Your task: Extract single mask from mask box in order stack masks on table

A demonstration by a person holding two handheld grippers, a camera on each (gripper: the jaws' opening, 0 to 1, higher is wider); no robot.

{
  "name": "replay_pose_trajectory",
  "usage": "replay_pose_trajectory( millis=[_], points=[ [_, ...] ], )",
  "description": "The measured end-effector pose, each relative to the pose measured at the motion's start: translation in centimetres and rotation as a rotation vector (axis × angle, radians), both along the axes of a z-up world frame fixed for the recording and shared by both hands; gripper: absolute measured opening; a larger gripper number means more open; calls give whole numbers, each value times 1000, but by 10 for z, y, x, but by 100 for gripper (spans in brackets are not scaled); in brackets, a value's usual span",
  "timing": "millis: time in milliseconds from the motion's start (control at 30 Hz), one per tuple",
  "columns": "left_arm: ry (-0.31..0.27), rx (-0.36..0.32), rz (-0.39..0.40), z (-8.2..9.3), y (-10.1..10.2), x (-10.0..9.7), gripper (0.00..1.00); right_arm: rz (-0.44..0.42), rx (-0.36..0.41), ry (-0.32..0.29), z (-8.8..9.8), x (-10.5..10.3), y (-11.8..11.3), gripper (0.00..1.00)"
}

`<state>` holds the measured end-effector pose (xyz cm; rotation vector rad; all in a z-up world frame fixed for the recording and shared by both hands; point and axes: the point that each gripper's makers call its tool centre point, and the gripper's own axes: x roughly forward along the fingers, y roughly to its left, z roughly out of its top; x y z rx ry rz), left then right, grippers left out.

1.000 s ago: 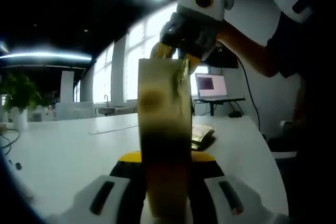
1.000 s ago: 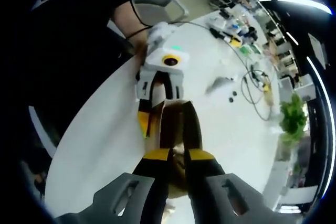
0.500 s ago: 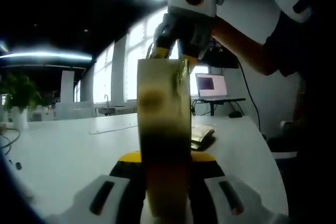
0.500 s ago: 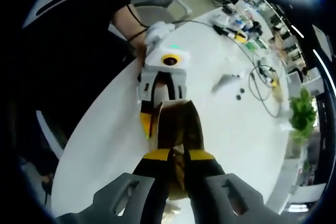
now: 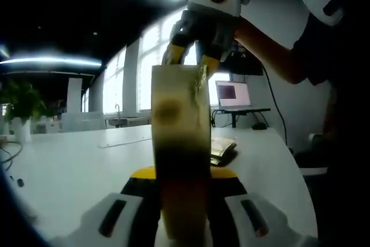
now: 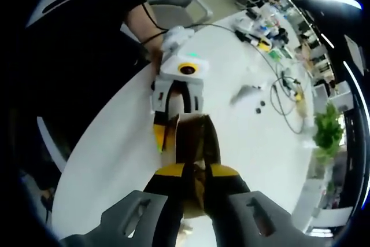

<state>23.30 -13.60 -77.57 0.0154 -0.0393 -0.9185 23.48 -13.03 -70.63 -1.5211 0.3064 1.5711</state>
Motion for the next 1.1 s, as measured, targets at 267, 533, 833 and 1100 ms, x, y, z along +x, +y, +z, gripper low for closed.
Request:
replay_pose_trajectory(
  millis=[267, 533, 833, 1100],
  points=[
    [-1, 1, 0, 1, -2, -1, 32, 0, -12, -4, 0, -4, -2, 6],
    [-1, 1, 1, 1, -1, -1, 32, -7, -13, -10, 5, -6, -4, 2],
    [0, 0, 0, 1, -1, -1, 32, -14, -1, -2, 5, -6, -4, 0],
    [0, 0, 0, 1, -1, -1, 32, -43, 19, -36, 8, 5, -2, 10]
  ],
)
